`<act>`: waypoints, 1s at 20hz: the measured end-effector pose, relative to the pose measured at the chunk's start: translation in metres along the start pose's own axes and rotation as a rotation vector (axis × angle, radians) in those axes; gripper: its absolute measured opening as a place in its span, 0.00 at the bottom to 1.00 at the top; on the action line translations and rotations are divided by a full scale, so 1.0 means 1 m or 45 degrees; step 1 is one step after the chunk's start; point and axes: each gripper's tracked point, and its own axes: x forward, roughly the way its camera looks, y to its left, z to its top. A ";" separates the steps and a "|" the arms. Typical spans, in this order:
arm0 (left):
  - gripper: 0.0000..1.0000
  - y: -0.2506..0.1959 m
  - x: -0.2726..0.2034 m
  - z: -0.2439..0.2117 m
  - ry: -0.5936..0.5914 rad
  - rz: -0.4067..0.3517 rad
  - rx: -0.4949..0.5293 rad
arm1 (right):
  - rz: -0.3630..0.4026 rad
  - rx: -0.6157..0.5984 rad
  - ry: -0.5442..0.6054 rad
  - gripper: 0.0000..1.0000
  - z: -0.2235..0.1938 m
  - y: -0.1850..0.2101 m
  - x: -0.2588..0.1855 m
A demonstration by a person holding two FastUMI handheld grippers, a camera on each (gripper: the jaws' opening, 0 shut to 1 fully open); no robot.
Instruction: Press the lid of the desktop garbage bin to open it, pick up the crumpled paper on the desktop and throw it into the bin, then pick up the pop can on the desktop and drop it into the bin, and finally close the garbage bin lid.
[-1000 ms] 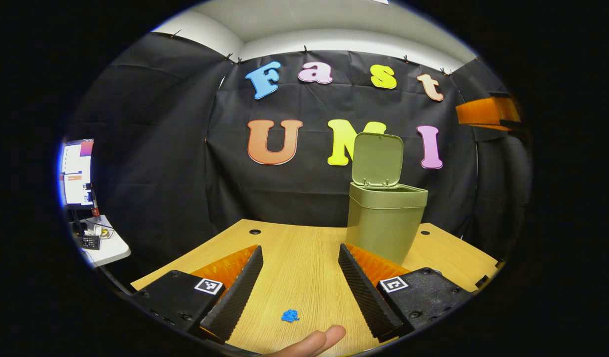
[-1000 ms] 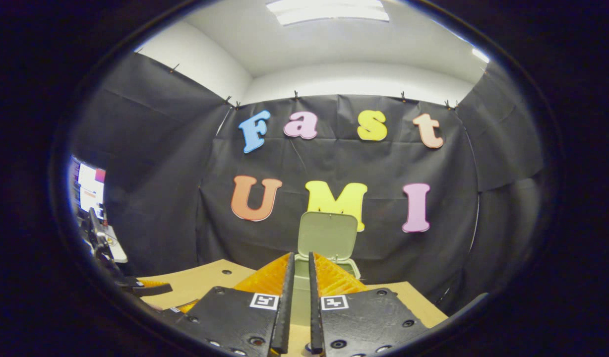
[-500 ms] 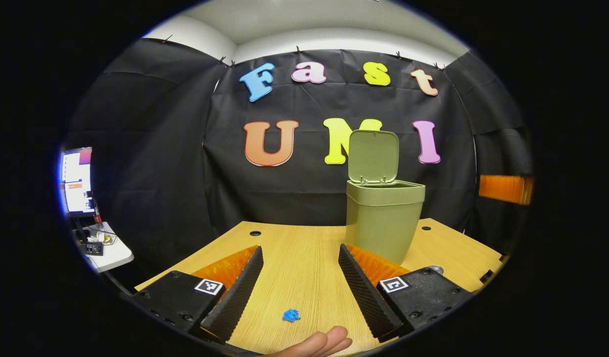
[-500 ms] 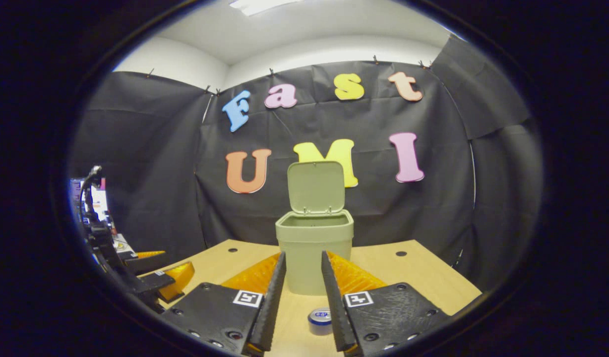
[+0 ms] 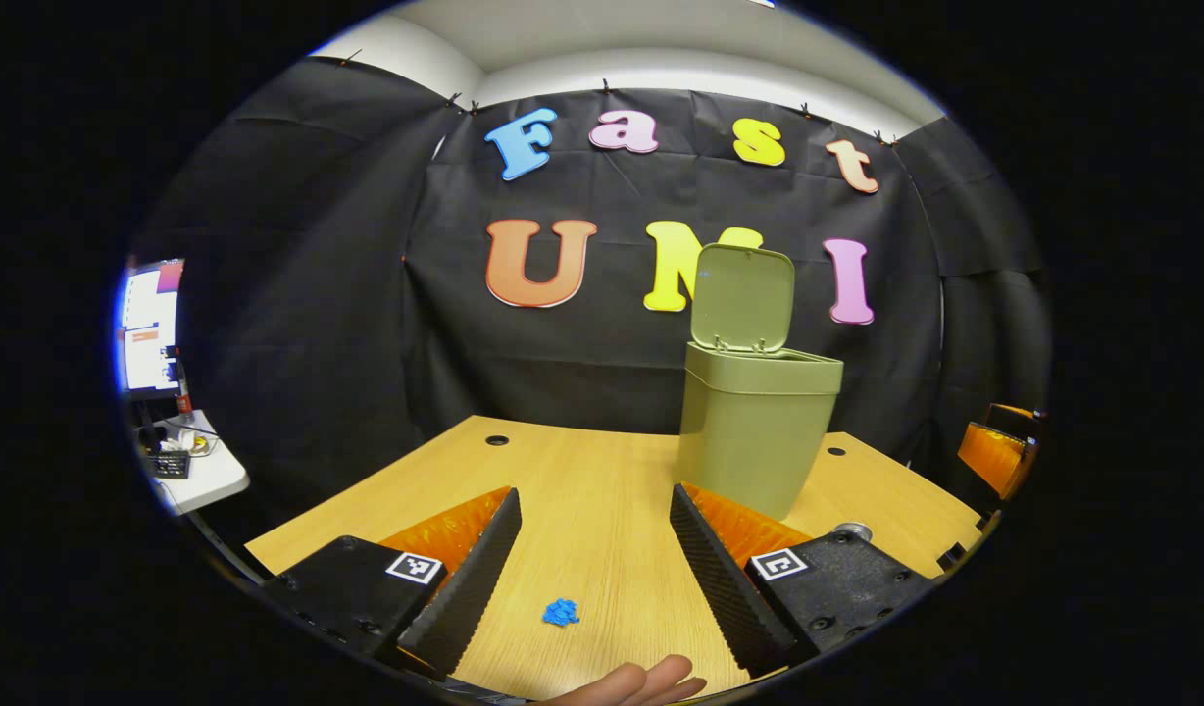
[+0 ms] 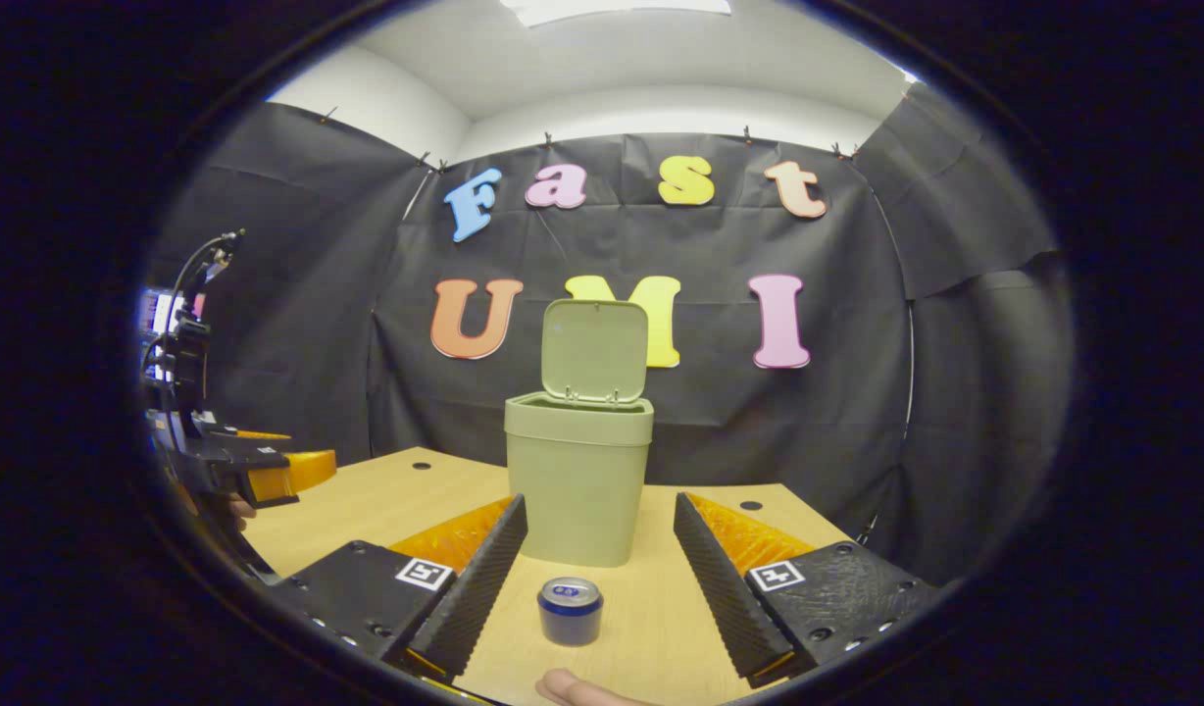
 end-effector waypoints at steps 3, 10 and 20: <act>0.99 0.004 0.008 -0.028 0.108 0.019 -0.014 | 0.007 -0.034 -0.064 0.95 0.001 -0.002 -0.011; 0.99 0.010 0.015 -0.093 0.344 -0.016 0.024 | 0.023 -0.039 -0.050 0.95 -0.005 0.002 -0.014; 0.93 0.006 0.041 -0.161 0.564 -0.066 0.035 | 0.016 -0.019 0.021 0.95 -0.022 0.000 -0.006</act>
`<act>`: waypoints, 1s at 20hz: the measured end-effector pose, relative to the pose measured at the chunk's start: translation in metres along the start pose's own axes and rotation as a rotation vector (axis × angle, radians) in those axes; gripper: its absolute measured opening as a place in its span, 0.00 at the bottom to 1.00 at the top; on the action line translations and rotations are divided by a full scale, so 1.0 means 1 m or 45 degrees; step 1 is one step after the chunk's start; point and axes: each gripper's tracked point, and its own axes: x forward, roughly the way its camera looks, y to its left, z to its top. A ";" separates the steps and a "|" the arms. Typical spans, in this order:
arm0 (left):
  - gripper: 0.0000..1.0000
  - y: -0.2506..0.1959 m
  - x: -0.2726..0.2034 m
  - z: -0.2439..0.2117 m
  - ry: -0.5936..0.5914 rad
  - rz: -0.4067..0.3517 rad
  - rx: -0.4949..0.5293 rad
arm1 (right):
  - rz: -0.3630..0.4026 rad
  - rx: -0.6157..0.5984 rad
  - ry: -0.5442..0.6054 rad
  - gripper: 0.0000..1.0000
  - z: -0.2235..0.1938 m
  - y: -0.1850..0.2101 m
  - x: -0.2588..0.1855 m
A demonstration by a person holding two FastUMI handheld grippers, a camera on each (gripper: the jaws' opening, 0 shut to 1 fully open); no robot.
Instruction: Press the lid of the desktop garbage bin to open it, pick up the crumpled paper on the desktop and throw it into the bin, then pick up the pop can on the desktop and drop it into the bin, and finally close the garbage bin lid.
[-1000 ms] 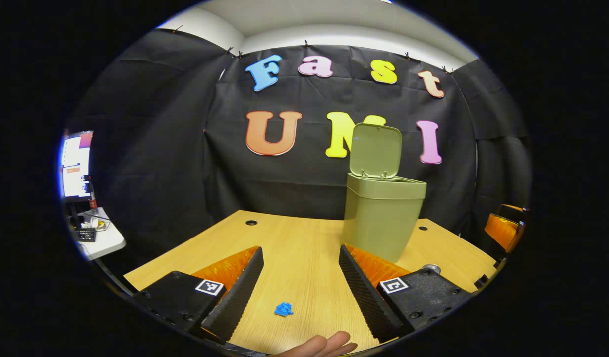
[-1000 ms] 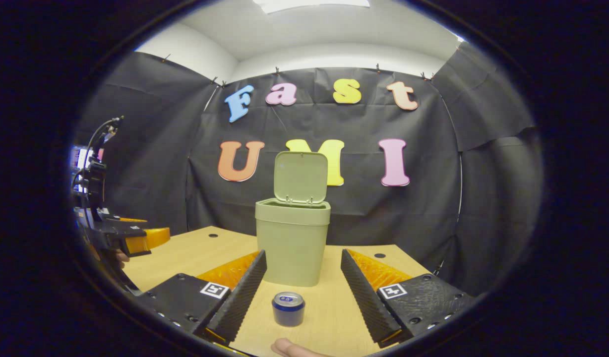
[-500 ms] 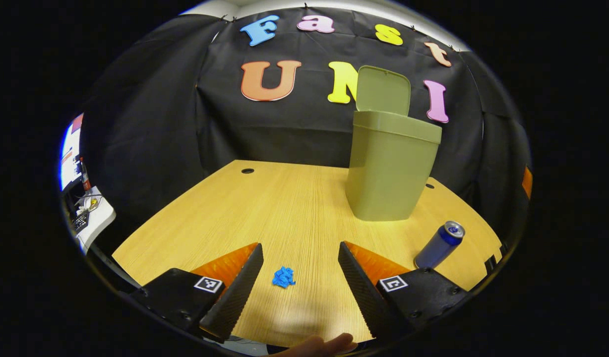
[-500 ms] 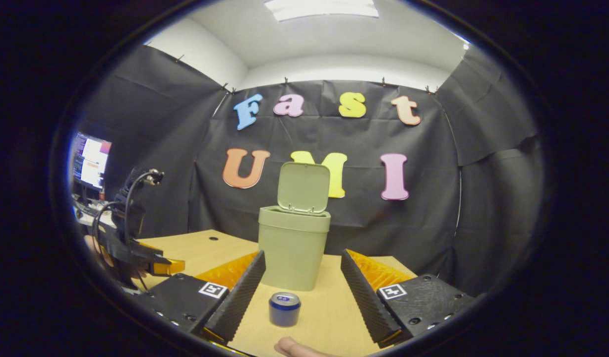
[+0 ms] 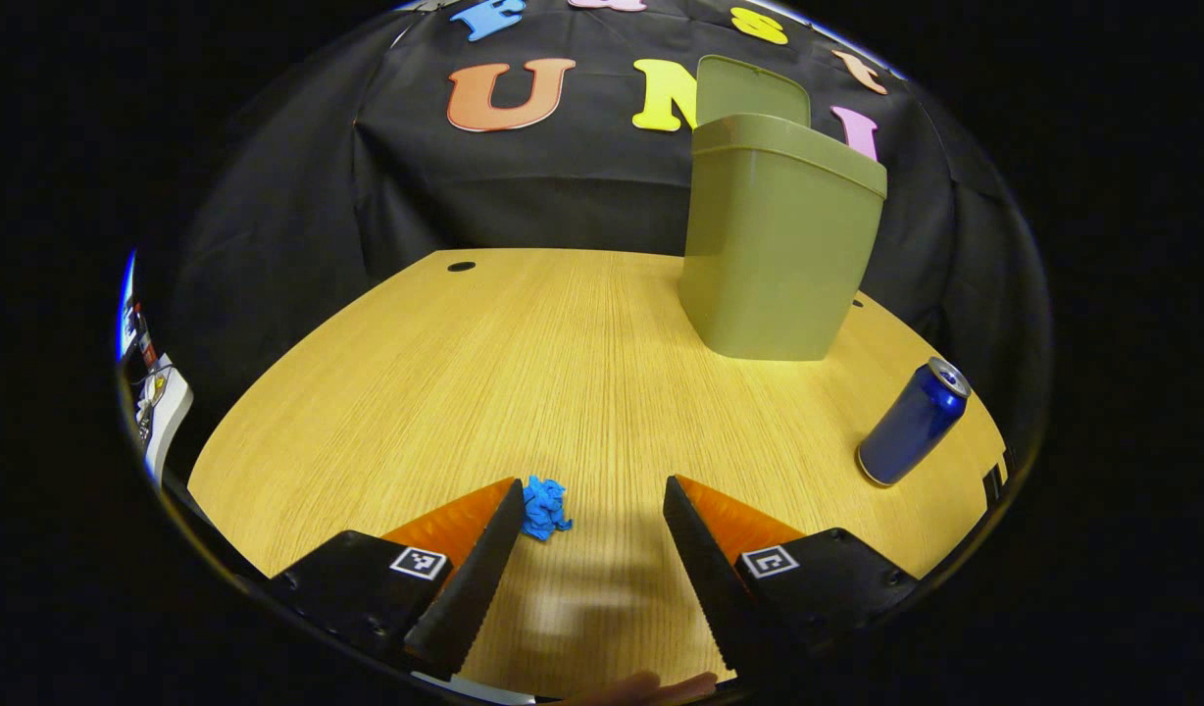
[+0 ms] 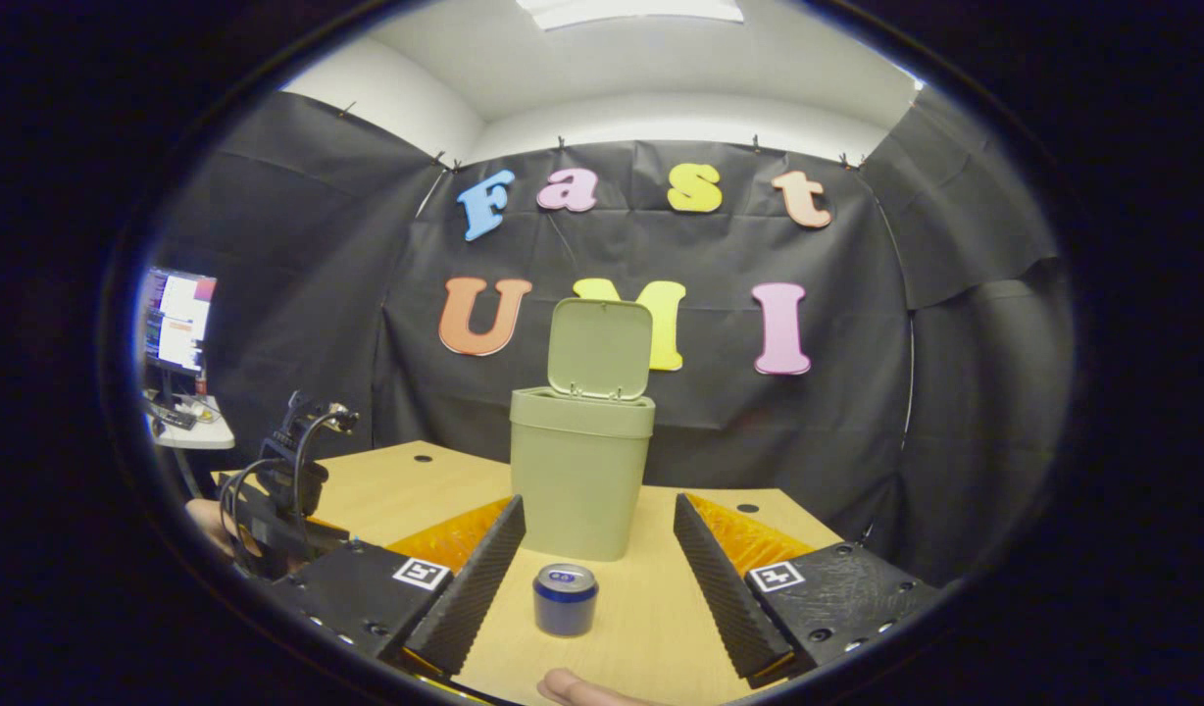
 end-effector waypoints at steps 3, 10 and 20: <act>0.86 0.001 0.005 -0.003 0.006 -0.011 -0.026 | 0.032 0.017 0.032 0.98 -0.005 0.006 0.001; 0.63 0.006 0.012 -0.008 0.027 0.001 -0.079 | 0.019 -0.005 0.043 0.95 -0.008 0.005 0.004; 0.32 0.004 0.011 -0.009 0.035 -0.008 -0.107 | -0.015 -0.014 0.073 0.95 -0.017 -0.003 0.006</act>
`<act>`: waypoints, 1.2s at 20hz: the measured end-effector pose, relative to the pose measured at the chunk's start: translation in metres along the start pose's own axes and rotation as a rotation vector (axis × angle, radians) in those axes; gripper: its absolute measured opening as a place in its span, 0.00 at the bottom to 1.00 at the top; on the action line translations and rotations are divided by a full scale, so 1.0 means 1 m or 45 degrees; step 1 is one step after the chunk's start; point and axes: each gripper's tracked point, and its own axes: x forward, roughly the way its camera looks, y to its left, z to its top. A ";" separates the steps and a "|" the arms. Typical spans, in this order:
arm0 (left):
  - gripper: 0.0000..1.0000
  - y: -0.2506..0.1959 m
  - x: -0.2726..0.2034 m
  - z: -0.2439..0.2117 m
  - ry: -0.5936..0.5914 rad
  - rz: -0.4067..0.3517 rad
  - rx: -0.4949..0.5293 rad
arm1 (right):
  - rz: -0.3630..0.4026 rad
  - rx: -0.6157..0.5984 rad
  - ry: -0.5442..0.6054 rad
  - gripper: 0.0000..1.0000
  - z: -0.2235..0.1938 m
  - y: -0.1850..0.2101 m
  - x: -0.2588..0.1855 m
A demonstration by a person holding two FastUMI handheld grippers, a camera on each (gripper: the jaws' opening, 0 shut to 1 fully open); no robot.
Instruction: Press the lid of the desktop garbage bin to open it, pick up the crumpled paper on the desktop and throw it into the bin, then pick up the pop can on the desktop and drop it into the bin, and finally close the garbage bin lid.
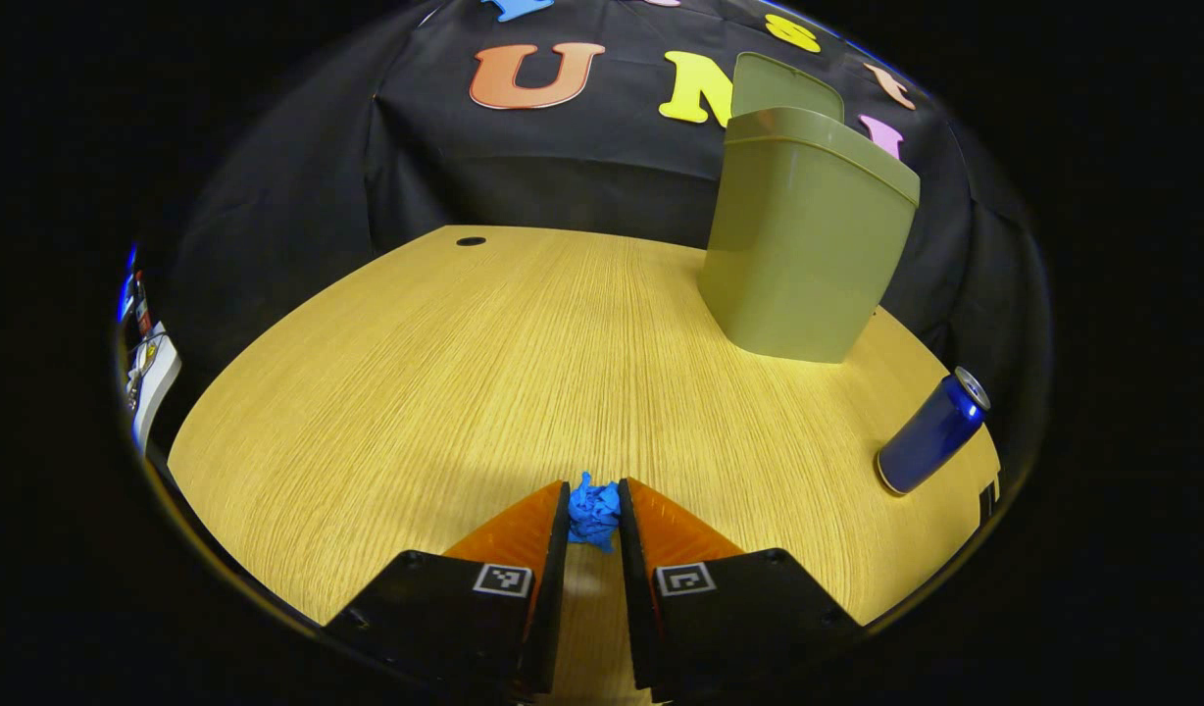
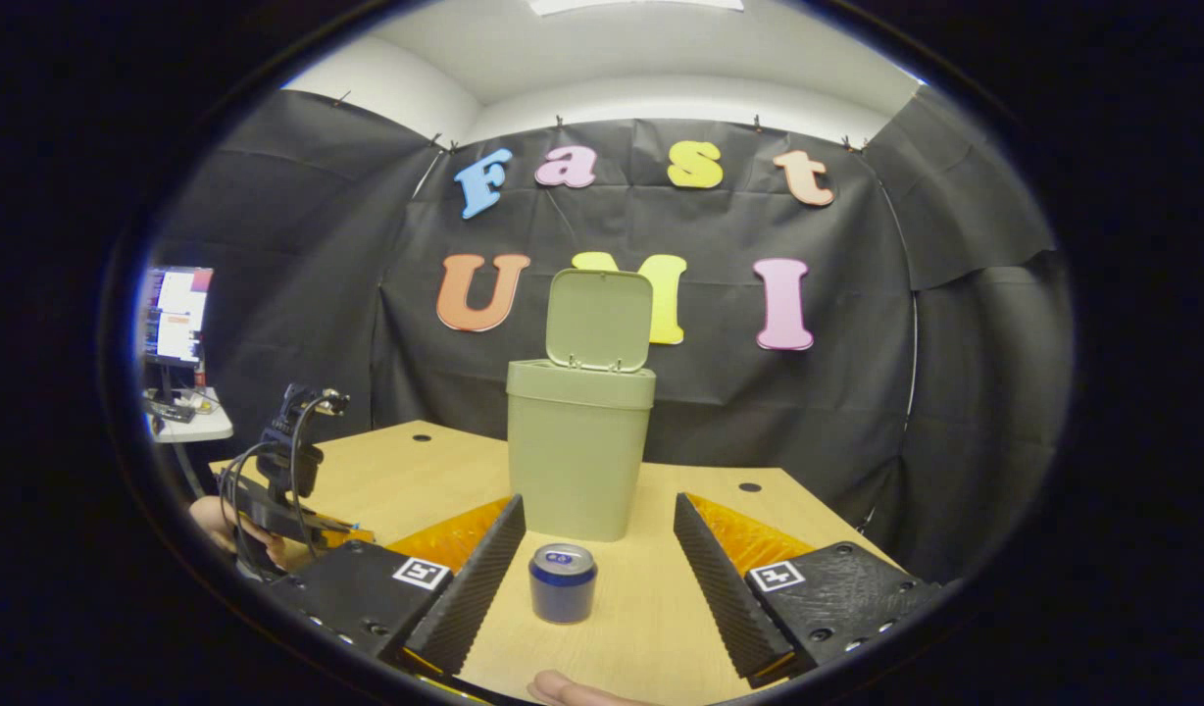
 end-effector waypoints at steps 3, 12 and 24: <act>0.32 -0.001 -0.003 0.003 -0.013 0.010 -0.007 | -0.002 -0.001 0.016 0.95 -0.006 0.001 0.003; 0.32 -0.003 -0.027 0.036 -0.191 0.026 0.039 | 0.021 0.045 0.113 0.95 -0.049 0.015 0.019; 0.31 -0.035 -0.096 0.081 -0.496 0.023 0.133 | -0.018 0.070 0.277 0.95 -0.127 0.034 0.063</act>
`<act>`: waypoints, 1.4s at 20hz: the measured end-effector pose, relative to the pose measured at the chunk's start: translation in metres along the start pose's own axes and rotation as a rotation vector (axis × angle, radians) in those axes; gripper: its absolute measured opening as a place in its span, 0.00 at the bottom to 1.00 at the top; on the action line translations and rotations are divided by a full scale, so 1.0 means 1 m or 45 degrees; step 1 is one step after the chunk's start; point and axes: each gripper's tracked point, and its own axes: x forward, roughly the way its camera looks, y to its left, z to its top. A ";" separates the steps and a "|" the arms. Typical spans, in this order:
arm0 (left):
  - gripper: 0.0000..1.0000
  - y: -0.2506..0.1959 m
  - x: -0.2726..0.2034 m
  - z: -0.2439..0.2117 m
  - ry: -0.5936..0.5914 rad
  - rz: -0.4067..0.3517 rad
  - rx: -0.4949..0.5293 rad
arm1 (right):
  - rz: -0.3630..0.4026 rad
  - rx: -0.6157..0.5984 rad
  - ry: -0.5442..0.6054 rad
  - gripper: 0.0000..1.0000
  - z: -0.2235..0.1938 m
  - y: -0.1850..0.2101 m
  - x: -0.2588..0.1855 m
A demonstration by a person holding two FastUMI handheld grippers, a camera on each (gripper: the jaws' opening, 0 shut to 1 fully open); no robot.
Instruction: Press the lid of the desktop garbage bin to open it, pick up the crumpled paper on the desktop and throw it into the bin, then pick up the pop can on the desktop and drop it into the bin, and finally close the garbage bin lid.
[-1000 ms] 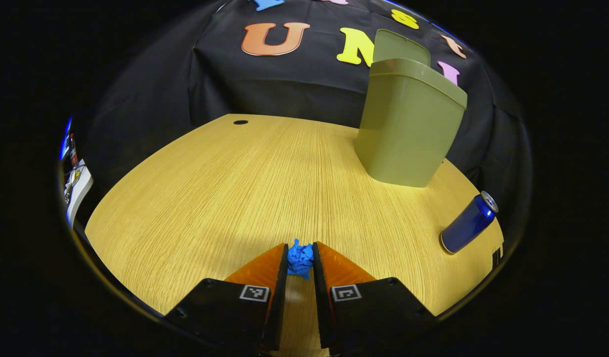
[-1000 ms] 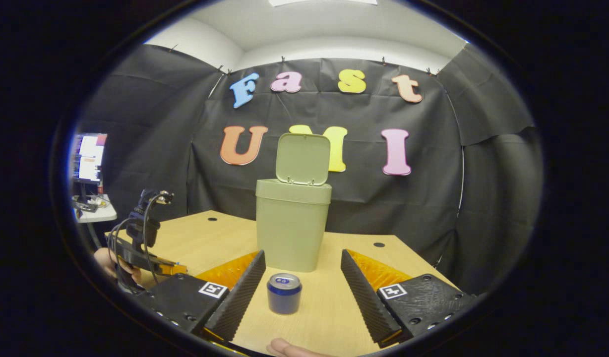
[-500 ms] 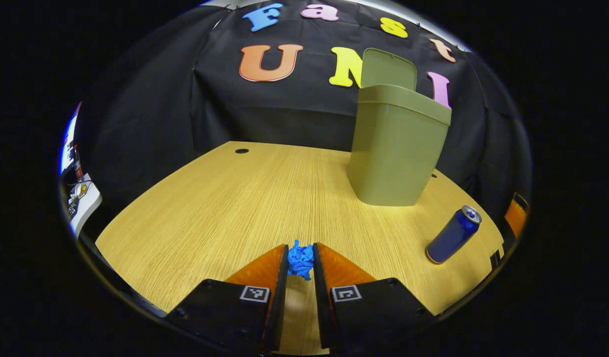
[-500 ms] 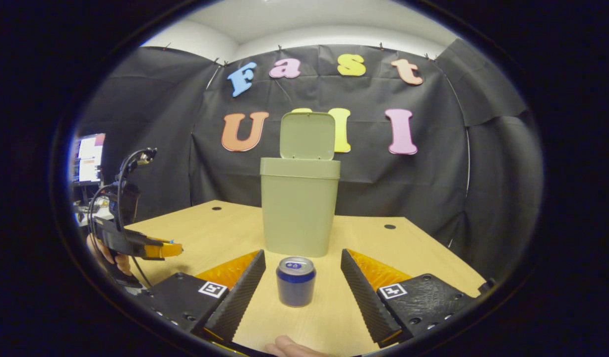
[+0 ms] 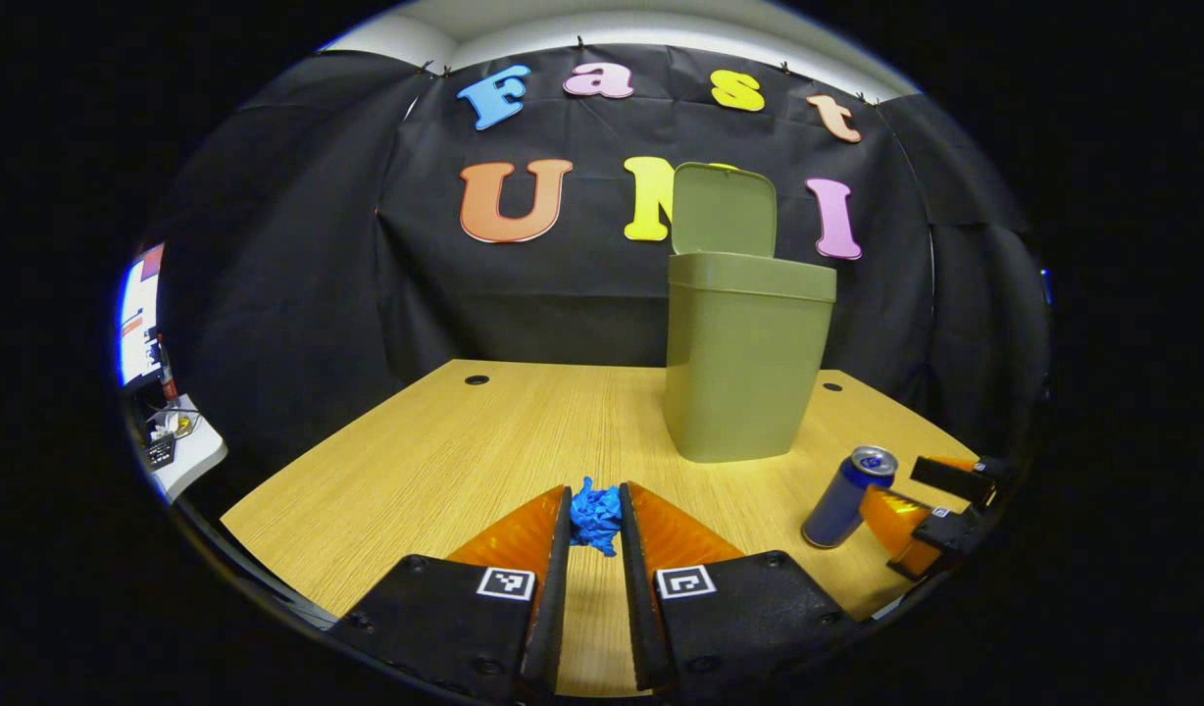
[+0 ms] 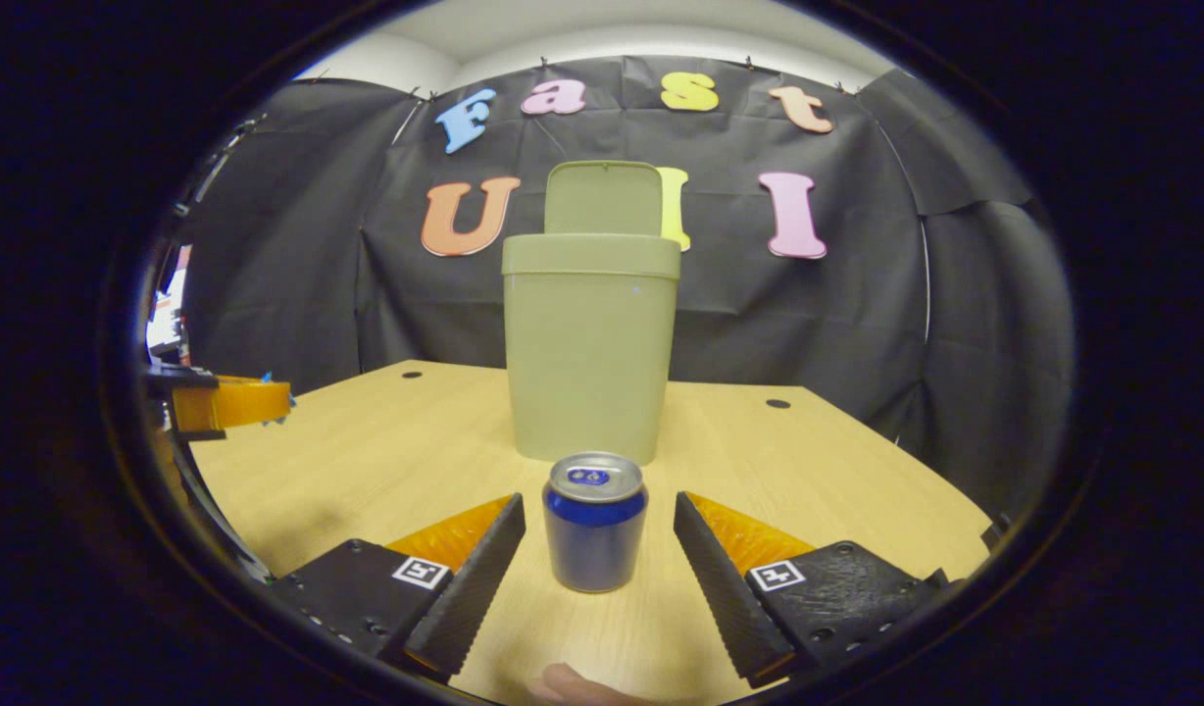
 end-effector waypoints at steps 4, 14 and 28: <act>0.31 -0.007 -0.018 0.024 -0.102 -0.009 0.050 | -0.002 -0.013 0.064 0.95 -0.020 0.005 0.022; 0.31 -0.011 -0.020 0.024 -0.095 -0.042 0.021 | -0.034 0.054 0.142 0.89 -0.029 -0.004 0.048; 0.31 0.003 -0.018 0.022 -0.079 -0.005 0.018 | -0.102 0.043 -0.097 0.81 0.064 -0.044 -0.028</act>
